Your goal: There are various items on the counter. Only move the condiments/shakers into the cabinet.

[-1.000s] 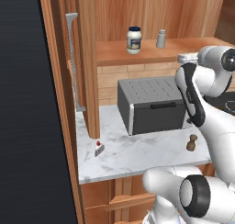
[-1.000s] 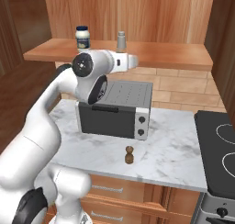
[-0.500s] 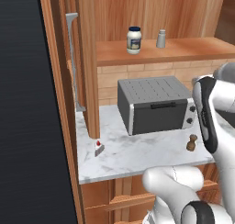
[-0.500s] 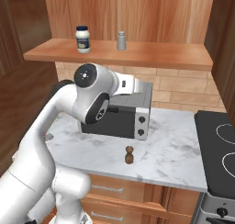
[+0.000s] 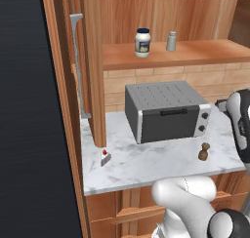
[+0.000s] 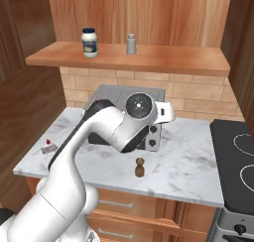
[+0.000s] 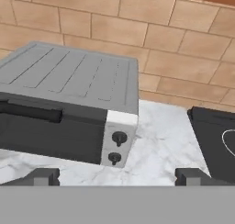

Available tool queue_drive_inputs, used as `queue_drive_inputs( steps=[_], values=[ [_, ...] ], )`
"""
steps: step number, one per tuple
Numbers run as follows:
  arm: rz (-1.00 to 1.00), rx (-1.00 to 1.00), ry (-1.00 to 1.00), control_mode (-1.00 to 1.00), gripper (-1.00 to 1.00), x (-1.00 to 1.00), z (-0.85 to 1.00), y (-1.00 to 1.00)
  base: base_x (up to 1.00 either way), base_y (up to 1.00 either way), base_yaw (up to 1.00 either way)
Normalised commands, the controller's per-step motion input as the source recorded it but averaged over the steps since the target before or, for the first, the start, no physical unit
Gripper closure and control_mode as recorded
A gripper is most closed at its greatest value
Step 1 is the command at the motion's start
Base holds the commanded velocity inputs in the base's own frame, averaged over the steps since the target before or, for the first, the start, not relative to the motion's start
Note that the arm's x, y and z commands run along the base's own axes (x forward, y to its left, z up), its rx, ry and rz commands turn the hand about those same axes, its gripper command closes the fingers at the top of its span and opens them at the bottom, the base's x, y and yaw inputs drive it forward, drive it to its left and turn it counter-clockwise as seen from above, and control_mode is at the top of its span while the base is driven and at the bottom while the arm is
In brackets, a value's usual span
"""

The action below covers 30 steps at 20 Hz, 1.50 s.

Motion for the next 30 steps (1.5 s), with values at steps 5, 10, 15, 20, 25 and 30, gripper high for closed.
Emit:
queue_drive_inputs(
  steps=[5,10,15,20,25,30],
  values=[
    [0.26,0.01,0.19,-1.0,-1.0,0.0,-0.76,-0.12,0.0,0.0,0.0],
    [0.09,-0.01,0.22,-1.0,-1.0,0.0,-0.49,0.01,0.0,0.0,0.0],
    [0.0,-0.07,0.19,-1.0,-1.0,0.0,-0.57,0.29,0.0,0.0,0.0],
    [0.0,-0.07,0.15,-1.0,-1.0,0.01,-0.29,0.19,0.0,0.0,0.0],
    [0.03,0.0,0.0,-1.0,-1.0,-0.02,-0.13,-0.06,0.0,0.0,0.0],
    [0.16,0.02,0.0,-1.0,-1.0,-0.07,-0.25,-0.24,0.0,0.0,0.0]
  ],
)
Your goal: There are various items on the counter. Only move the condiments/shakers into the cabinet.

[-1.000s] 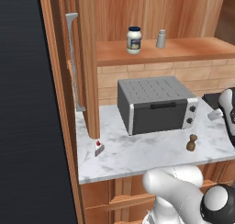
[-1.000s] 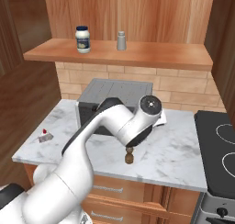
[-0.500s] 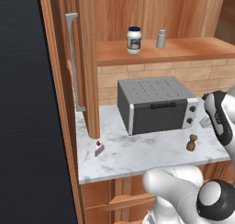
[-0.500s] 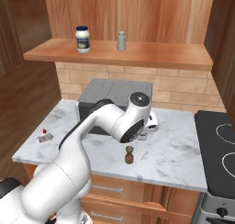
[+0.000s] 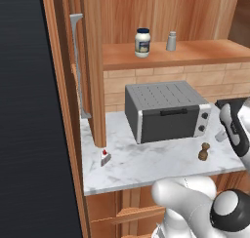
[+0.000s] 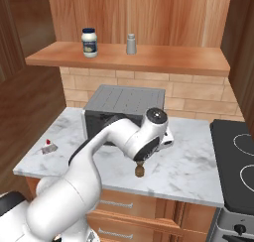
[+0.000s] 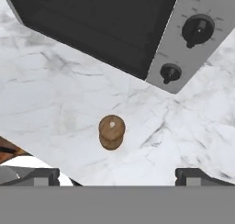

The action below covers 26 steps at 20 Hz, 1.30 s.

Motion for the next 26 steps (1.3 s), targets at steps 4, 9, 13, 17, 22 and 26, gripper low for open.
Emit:
queue_drive_inputs(
  steps=[4,9,13,17,22,26],
  values=[
    [0.23,0.07,0.0,-1.0,-1.0,-0.01,-0.11,-0.4,0.0,0.0,0.0],
    [0.3,0.12,0.0,-1.0,-1.0,0.0,0.0,-0.46,0.0,0.0,0.0],
    [0.3,0.13,-0.01,-1.0,-1.0,0.0,0.0,-0.37,0.0,0.0,0.0],
    [0.33,0.13,-0.16,-1.0,-1.0,0.0,-0.08,-0.01,0.0,0.0,0.0],
    [0.37,0.08,-0.26,-1.0,-1.0,-0.03,-0.3,0.49,0.0,0.0,0.0],
    [0.23,0.17,-0.23,-1.0,-1.0,-0.05,-0.3,0.6,0.0,0.0,0.0]
  ],
)
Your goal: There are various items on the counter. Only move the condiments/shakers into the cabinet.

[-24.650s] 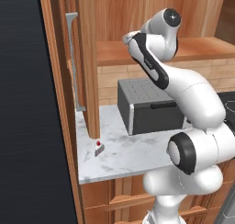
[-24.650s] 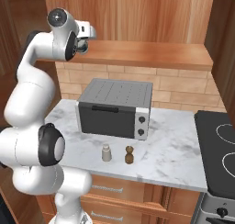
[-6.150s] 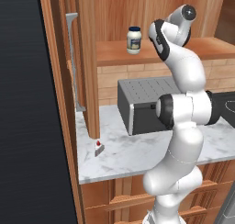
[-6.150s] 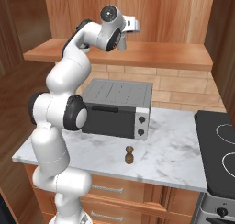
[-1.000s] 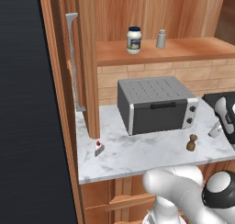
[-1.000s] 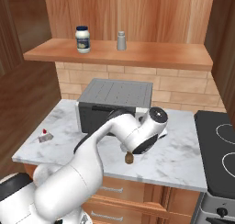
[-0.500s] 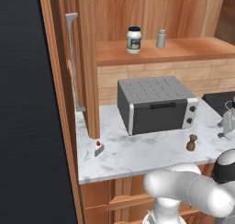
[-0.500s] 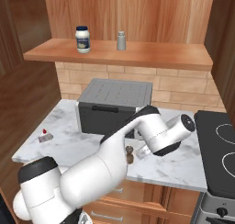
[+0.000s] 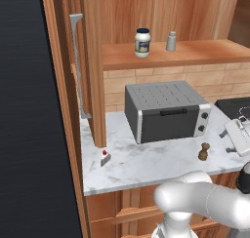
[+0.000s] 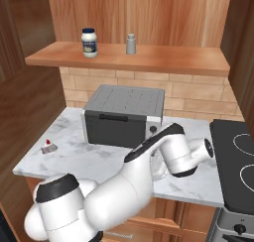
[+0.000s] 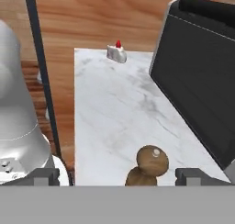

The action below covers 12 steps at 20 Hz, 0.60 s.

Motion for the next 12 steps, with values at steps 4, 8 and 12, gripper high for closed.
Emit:
queue_drive_inputs(
  steps=[4,8,12],
  values=[
    [0.1,0.2,-0.04,-1.0,-1.0,0.0,-0.06,0.19,0.0,0.0,0.0],
    [0.0,0.02,0.0,-1.0,-1.0,0.0,0.0,-0.01,0.0,0.0,0.0],
    [0.0,0.0,0.02,-1.0,-1.0,0.0,-0.01,0.0,0.0,0.0,0.0]
  ],
)
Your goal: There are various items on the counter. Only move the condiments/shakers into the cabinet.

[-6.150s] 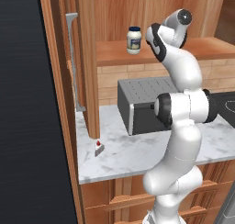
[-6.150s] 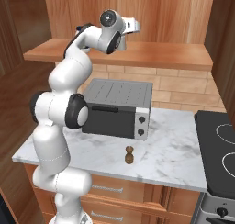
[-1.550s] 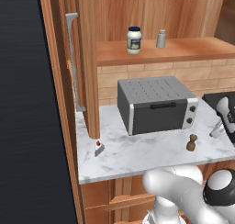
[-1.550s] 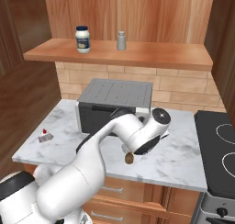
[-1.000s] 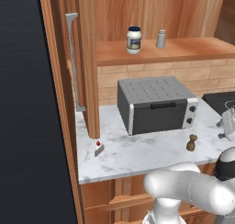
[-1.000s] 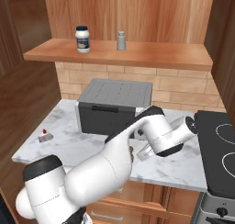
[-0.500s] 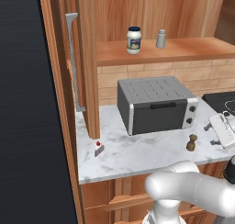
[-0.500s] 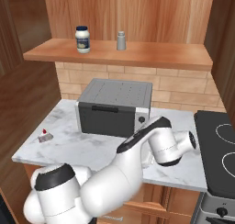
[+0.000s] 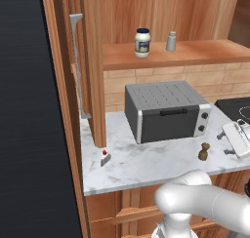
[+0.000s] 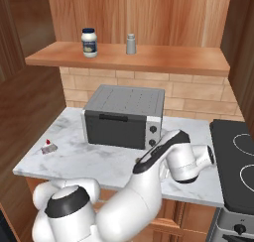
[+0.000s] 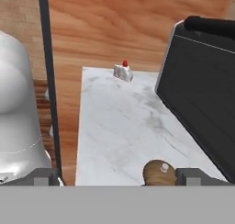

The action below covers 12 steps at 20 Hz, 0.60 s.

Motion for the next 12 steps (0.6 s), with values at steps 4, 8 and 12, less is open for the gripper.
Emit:
queue_drive_inputs(
  steps=[4,8,12],
  values=[
    [0.0,0.04,0.08,-1.0,-1.0,0.0,0.0,-0.02,0.0,0.0,0.0],
    [0.0,0.0,0.08,-1.0,-1.0,0.0,-0.08,0.0,0.0,0.0,0.0],
    [0.0,0.02,0.12,-1.0,-1.0,-0.05,-0.32,0.0,0.0,0.0,0.0]
  ],
)
